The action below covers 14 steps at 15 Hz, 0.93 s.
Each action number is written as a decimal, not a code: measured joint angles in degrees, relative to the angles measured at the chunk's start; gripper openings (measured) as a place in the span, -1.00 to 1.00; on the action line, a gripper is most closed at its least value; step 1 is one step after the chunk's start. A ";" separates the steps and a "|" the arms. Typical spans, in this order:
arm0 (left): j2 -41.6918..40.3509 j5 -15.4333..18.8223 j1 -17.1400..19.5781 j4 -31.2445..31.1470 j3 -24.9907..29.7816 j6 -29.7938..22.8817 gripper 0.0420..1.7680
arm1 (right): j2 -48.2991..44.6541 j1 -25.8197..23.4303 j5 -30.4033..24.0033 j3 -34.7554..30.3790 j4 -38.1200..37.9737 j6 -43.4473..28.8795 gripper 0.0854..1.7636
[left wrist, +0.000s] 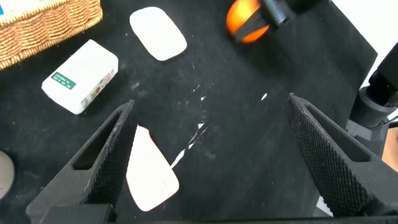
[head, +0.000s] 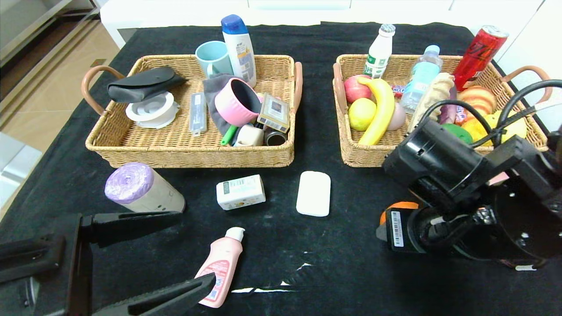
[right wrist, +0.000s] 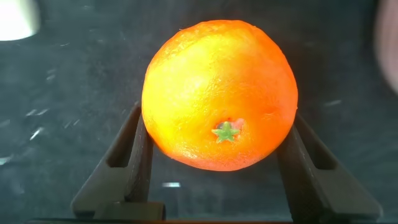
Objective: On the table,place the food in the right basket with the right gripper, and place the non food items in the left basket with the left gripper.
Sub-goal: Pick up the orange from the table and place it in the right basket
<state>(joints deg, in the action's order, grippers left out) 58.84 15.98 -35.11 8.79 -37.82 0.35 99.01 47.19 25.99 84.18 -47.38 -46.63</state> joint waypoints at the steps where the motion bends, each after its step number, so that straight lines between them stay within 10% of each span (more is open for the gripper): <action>1: 0.05 0.00 -0.02 0.00 0.00 0.00 0.94 | -1.08 0.05 0.13 0.30 -0.07 1.35 0.33; 14: 0.17 -0.05 0.07 0.27 0.04 0.09 0.94 | -2.29 -2.65 9.84 11.89 7.97 14.76 0.33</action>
<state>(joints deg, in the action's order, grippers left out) 59.01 15.93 -35.04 9.06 -37.78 0.44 96.72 44.54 35.83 96.06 -39.41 -31.87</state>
